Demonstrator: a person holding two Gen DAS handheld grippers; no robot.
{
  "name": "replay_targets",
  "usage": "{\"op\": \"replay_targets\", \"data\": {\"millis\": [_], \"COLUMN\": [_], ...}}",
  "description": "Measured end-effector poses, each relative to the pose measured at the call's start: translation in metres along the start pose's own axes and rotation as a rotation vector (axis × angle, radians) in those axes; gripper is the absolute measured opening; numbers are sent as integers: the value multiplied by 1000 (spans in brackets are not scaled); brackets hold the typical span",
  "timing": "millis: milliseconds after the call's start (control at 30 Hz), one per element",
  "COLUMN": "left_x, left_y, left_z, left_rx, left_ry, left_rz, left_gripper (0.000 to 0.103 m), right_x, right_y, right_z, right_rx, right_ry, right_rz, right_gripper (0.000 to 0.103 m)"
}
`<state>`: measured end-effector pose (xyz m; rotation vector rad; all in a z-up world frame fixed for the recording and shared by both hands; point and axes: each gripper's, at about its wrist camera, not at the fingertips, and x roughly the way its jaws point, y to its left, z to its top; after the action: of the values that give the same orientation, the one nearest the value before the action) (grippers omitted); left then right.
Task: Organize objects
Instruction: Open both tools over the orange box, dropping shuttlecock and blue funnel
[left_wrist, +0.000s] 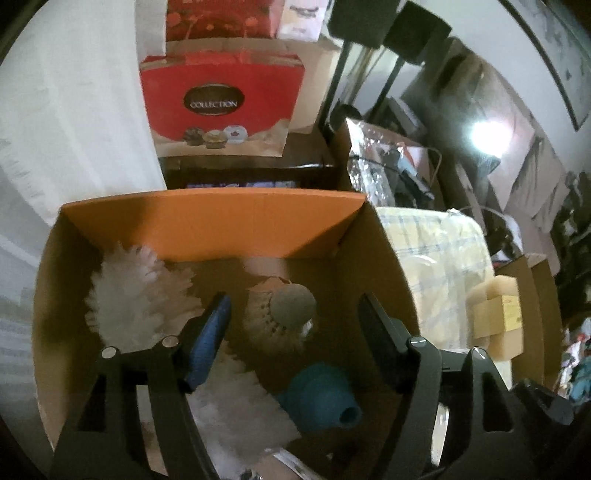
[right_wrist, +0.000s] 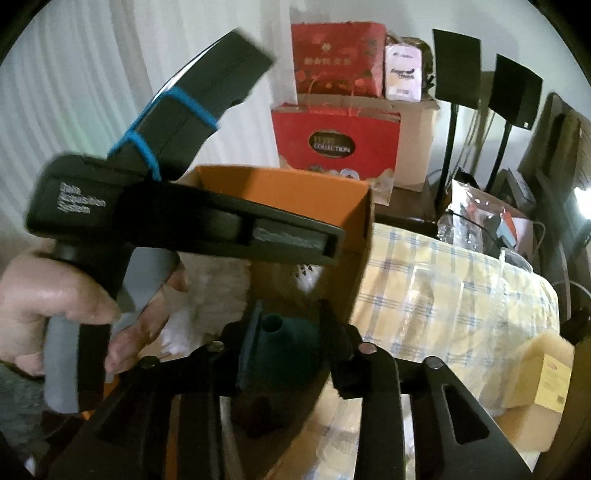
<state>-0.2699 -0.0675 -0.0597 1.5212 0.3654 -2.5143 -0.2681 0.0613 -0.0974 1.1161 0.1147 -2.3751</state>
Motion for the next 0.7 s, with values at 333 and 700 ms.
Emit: {"op": "replay_targets", "data": {"millis": [333, 700], "left_x": [-44, -82], "left_y": [-11, -24], "left_z": [-26, -63], "left_rx": [39, 47], "left_ry": [-109, -218], "left_rz": [70, 57], "left_gripper": [87, 95], "right_x": [-57, -85], "right_y": [-14, -27], "right_z": [-3, -18], "right_rx": [47, 96], "right_ry": [-74, -90], "right_rz": [-56, -87], "right_gripper": [60, 75]}}
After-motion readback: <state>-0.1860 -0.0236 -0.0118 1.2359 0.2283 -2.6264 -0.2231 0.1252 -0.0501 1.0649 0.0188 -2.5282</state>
